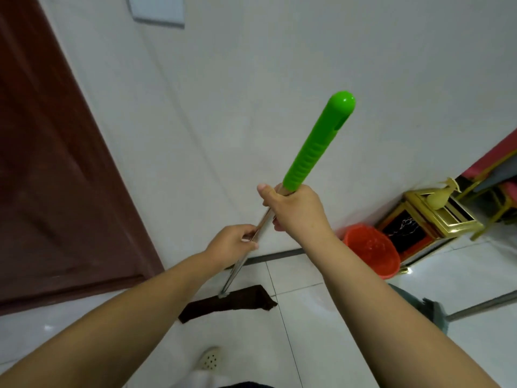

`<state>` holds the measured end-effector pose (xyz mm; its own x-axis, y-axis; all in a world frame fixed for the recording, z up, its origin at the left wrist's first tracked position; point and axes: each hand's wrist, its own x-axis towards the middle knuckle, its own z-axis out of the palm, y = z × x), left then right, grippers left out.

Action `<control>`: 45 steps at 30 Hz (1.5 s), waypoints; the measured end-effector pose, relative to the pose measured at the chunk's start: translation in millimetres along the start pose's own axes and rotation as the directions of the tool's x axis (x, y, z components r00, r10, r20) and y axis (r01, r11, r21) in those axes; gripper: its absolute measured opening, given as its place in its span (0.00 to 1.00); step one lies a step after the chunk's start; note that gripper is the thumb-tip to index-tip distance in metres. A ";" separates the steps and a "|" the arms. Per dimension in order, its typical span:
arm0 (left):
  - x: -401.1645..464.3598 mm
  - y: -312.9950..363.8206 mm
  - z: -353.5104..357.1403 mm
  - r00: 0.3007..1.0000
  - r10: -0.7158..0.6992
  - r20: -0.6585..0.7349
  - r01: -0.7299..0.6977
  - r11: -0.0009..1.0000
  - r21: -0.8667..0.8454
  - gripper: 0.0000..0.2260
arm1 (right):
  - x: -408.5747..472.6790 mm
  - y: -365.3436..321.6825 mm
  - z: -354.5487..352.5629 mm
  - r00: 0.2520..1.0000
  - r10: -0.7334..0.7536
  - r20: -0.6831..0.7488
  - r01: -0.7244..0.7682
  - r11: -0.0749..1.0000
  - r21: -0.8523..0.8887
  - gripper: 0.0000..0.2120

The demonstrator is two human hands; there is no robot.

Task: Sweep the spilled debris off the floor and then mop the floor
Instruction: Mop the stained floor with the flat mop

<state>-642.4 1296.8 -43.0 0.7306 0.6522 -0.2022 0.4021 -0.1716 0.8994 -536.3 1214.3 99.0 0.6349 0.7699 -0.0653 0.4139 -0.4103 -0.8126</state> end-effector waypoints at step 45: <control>154.2 -58.2 -115.1 0.856 -0.366 -0.366 0.329 0.930 -0.162 0.10 | 226.2 -37.3 140.2 0.936 -0.152 0.316 0.266 0.895 -0.357 0.13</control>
<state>-616.6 1492.4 -81.9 0.2759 0.8910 -0.3605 0.5248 0.1745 0.8331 -499.6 1472.3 33.4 0.3252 0.9380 -0.1203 0.7727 -0.3369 -0.5380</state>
